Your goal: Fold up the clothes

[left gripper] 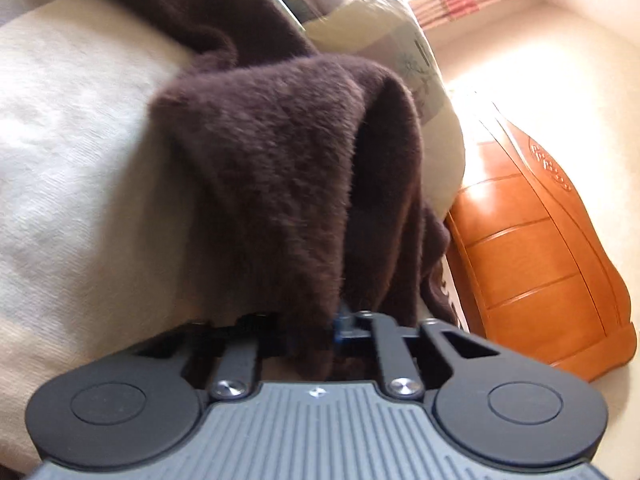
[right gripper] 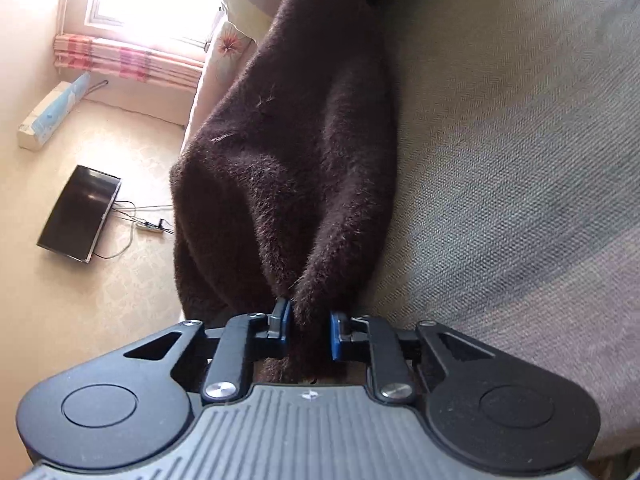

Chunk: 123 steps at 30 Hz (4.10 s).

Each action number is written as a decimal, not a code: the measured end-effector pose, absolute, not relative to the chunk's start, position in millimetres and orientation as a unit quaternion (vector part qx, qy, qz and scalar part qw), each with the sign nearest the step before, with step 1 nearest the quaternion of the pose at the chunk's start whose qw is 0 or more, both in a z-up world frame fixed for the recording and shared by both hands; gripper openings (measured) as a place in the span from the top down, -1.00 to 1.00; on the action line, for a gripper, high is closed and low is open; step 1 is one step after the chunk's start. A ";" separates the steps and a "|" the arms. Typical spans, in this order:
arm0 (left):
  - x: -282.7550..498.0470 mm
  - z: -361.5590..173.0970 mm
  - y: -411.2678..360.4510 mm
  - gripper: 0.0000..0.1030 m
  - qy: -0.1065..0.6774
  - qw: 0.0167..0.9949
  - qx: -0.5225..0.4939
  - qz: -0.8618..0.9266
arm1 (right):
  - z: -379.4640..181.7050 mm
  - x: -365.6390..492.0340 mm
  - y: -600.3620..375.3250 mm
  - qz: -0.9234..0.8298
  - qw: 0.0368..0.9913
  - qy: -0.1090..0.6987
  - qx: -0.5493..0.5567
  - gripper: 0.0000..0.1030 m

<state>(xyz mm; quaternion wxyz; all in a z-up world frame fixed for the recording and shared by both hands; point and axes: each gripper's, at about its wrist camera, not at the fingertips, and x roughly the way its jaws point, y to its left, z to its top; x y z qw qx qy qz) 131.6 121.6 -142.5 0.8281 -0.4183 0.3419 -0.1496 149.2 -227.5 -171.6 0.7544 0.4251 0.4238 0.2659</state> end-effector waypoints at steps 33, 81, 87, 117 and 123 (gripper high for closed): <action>104.1 19.4 162.6 -0.05 0.290 0.928 -0.209 -0.107 | -45.7 111.8 -325.7 0.207 0.879 0.335 0.269 0.06; 260.0 -57.0 186.6 -0.35 0.409 0.873 -0.250 -0.087 | -83.0 320.1 -345.2 0.067 0.887 0.356 0.287 -0.56; 259.6 -42.6 119.6 -0.48 0.419 0.878 -0.136 -0.186 | -82.1 271.4 -260.2 0.241 0.890 0.370 0.110 -0.73; 205.0 -67.3 132.1 -0.42 0.462 0.876 0.018 -0.135 | -145.5 130.4 -226.8 0.248 0.861 0.426 -0.124 -0.92; 199.2 -50.6 97.5 -0.46 0.423 0.881 0.021 -0.212 | -127.0 118.4 -204.0 0.259 0.874 0.399 -0.102 -0.92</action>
